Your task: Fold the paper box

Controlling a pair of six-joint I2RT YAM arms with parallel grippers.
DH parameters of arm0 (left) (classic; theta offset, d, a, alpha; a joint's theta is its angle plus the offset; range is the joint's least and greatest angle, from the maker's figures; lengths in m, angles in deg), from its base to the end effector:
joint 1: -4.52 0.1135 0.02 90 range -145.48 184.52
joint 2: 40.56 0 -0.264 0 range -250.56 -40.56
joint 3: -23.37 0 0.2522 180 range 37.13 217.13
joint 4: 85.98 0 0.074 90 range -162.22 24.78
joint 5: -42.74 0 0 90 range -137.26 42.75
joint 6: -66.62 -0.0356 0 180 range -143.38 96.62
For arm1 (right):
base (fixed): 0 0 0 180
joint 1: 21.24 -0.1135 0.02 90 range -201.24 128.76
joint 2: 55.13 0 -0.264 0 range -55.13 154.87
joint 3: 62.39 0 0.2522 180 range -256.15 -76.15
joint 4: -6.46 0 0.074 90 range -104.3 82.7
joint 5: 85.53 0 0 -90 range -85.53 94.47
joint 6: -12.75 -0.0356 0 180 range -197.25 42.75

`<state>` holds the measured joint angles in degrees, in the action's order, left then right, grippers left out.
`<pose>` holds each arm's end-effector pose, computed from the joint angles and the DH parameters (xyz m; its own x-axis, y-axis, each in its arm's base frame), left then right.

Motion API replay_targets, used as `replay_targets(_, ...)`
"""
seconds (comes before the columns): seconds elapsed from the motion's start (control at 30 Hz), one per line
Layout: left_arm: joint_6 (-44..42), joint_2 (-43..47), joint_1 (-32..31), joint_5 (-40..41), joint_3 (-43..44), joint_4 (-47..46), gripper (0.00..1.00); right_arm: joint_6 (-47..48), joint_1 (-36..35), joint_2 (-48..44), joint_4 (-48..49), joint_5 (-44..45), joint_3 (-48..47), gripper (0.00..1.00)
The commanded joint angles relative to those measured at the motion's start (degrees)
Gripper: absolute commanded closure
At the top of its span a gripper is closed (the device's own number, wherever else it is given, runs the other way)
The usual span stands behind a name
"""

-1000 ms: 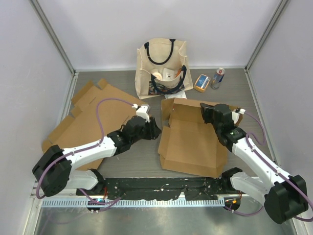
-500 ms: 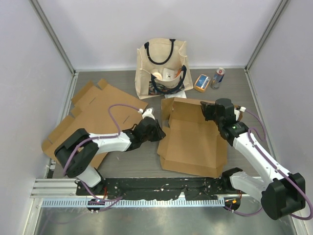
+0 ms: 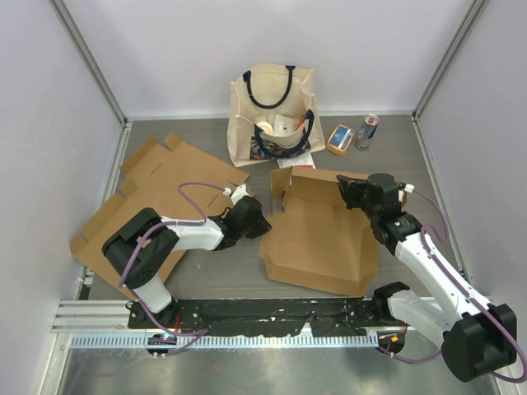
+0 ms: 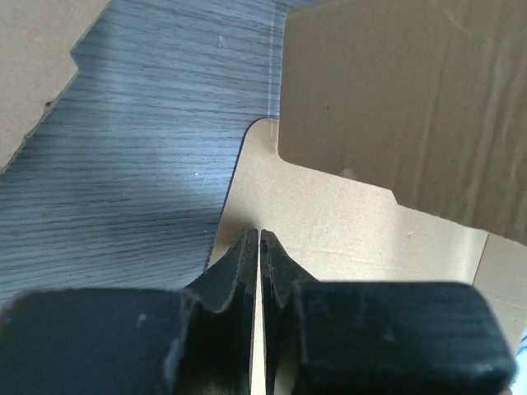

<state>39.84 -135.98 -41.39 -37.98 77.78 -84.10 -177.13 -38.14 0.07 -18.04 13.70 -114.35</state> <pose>0.2234 -0.2224 0.1366 -0.7728 -0.4685 -0.4281 -0.1404 0.7840 -0.6046 0.2100 0.0578 0.2652 -0.0724 0.9943 0.0783 0.4647 -0.0358 0.8848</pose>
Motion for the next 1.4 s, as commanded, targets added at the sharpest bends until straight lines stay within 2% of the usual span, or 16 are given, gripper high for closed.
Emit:
replay_targets(0.0, -5.64, 0.93, 0.47, 3.99, -0.92, 2.03, 0.90, 3.45, 0.73, -2.29, -2.00, 0.00, 3.21, 0.98)
replay_targets(0.2, -9.77, 3.57, 0.47, 4.79, -1.88, 0.37, 0.87, 11.09, 3.55, -3.52, -3.58, -1.50, 2.60, 0.99)
replay_targets(0.27, -11.36, 4.70, 0.47, 3.38, -1.80, -0.33, 0.82, 13.99, 3.63, -4.04, -3.58, -1.50, 2.86, 0.99)
replay_targets(0.5, -18.39, 12.25, 0.47, 0.74, -1.97, -1.74, 0.65, 14.18, 3.55, -6.42, -1.21, -0.45, 5.68, 0.99)
replay_targets(0.53, -20.14, 12.97, 0.47, 0.48, -1.62, -1.22, 0.58, 14.27, 3.55, -6.42, -1.12, -0.62, 5.50, 0.99)
replay_targets(0.63, -22.52, 13.33, 1.08, 1.70, 2.59, 4.39, 0.52, 14.45, 3.63, -5.98, -1.30, -0.88, 4.53, 0.99)
replay_targets(0.7, -22.97, 11.84, 2.83, 3.11, 7.24, 8.95, 0.51, 14.09, 3.55, -5.89, -1.04, -1.15, 4.53, 0.99)
replay_targets(0.83, -22.97, 3.42, 6.44, 4.95, 18.12, 15.21, 0.61, 12.87, 3.55, -6.07, -0.07, -1.68, 5.67, 0.99)
replay_targets(0.9, -23.49, 0.42, 7.32, 7.40, 21.57, 17.66, 0.63, 12.69, 3.55, -5.89, 0.63, -1.94, 6.11, 0.99)
replay_targets(0.97, -24.81, -3.62, 7.41, 6.72, 25.61, 17.24, 0.63, 12.51, 3.55, -5.72, 0.81, -2.20, 6.20, 0.99)
replay_targets(1.03, -27.79, -6.43, 7.33, 2.79, 28.42, 16.37, 0.64, 12.69, 3.55, -5.63, 1.16, -2.20, 6.03, 0.99)
replay_targets(1.1, -29.37, -6.98, 7.24, 0.40, 27.92, 13.12, 0.64, 13.65, 3.55, -5.63, 1.08, -2.29, 5.77, 0.99)
replay_targets(1.13, -30.08, -6.63, 7.15, -3.87, 25.74, 11.54, 0.66, 14.44, 3.55, -5.63, 0.73, -2.29, 5.33, 0.99)
replay_targets(1.27, -32.02, -2.60, 6.54, -12.52, 17.82, -3.20, 0.68, 17.43, 3.46, -6.59, -0.60, -1.33, 6.37, 0.99)
replay_targets(1.37, -32.72, -1.35, 6.01, -16.12, 14.38, -6.39, 0.69, 17.96, 3.46, -8.09, 0.11, -1.41, 8.66, 0.99)
